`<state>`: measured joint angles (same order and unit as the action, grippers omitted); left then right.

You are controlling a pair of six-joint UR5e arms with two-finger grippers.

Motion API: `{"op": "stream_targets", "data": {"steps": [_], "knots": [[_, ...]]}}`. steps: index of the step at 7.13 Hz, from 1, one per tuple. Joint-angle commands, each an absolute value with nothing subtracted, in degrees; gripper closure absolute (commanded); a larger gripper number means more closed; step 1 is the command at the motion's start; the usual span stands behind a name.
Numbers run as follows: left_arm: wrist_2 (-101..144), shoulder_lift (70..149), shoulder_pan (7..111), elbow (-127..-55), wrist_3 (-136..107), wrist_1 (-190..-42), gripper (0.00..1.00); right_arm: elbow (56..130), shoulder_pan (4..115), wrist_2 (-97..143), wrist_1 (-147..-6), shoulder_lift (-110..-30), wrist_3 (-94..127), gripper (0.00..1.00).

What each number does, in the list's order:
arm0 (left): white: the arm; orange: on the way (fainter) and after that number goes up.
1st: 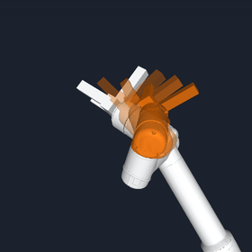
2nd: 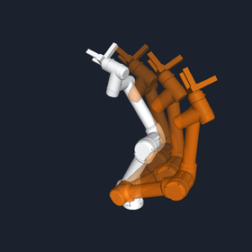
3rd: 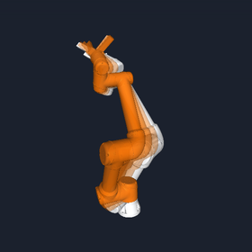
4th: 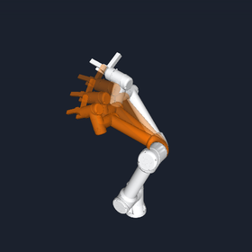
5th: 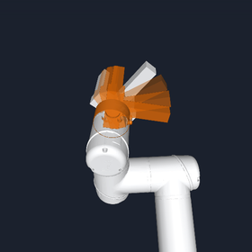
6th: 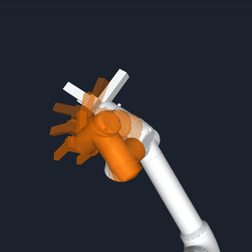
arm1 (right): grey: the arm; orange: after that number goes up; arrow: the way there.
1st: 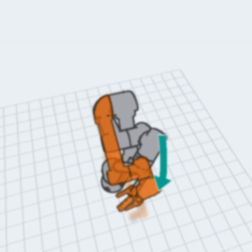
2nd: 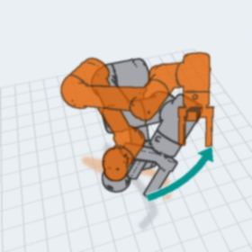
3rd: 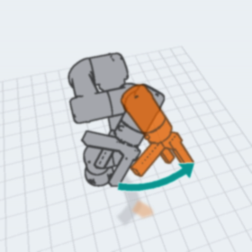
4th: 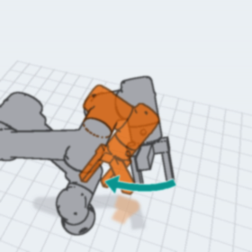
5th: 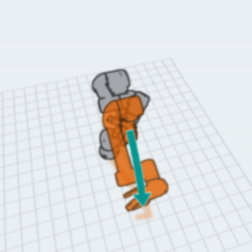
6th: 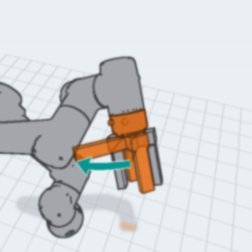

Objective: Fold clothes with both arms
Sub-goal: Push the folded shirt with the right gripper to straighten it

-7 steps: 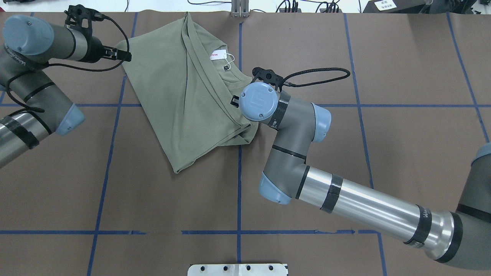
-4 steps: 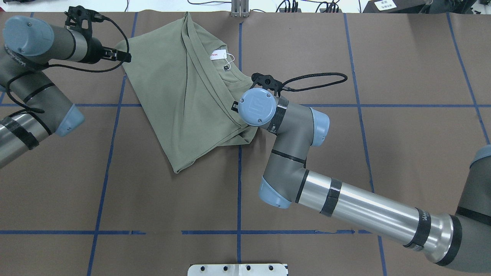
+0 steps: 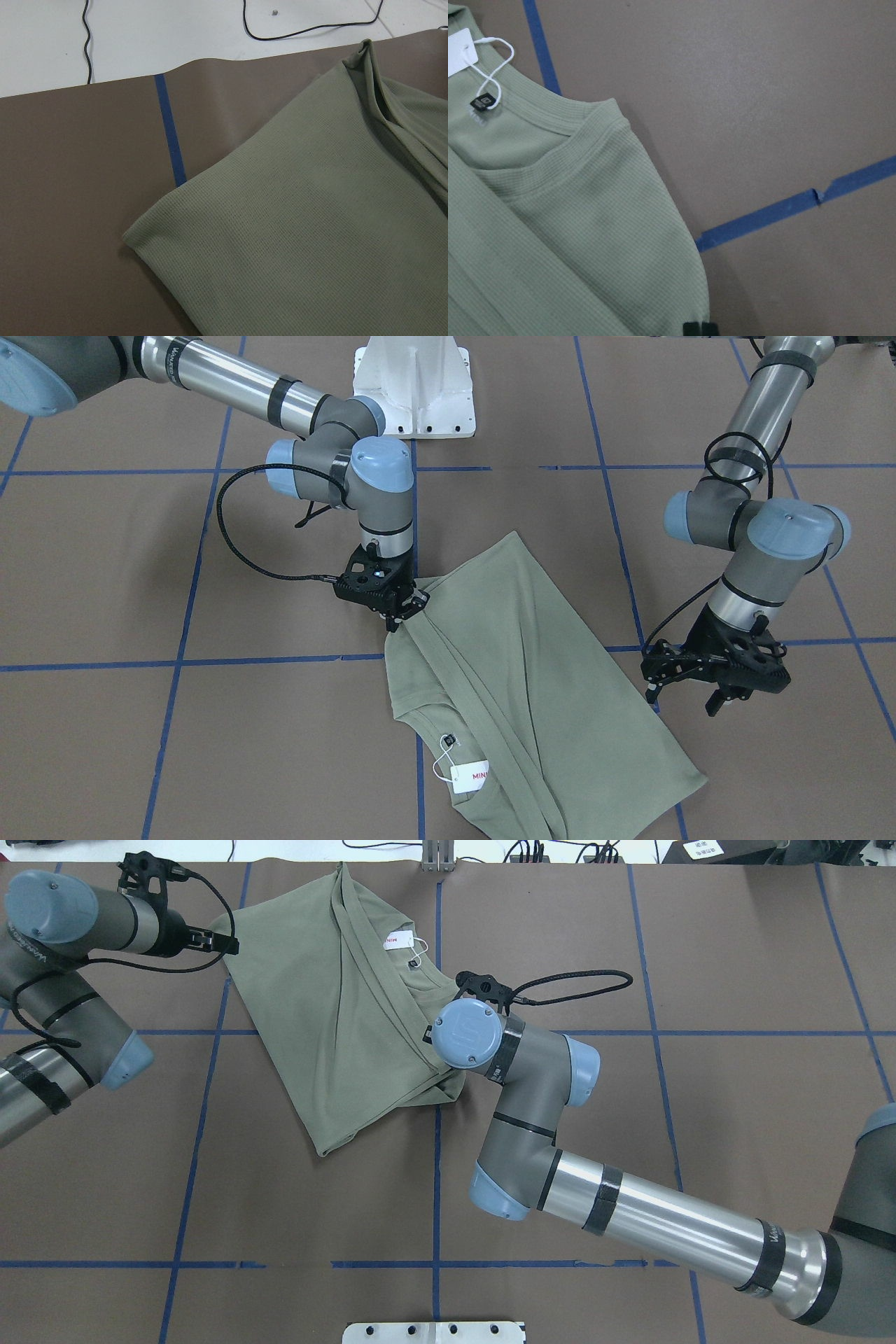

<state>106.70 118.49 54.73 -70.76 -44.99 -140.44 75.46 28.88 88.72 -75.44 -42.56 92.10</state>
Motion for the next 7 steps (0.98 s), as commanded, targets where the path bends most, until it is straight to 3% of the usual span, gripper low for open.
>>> {"op": "stream_targets", "data": {"steps": [1,3,5,7], "knots": [[106.70,118.48,54.67,-70.84,-45.26,-140.54,0.00,81.42,29.00,88.86,-80.55,-44.28,92.02,1.00],[106.70,118.04,54.41,-70.84,-45.79,-141.23,0.00,101.24,24.46,88.42,-88.74,-55.48,92.20,1.00],[106.70,117.95,54.32,-70.84,-45.88,-141.50,0.00,115.69,15.60,81.42,-93.32,-64.74,93.07,1.00],[106.70,117.95,54.05,-70.93,-45.88,-141.50,0.00,118.48,9.52,77.64,-96.23,-66.18,97.36,1.00]]}}
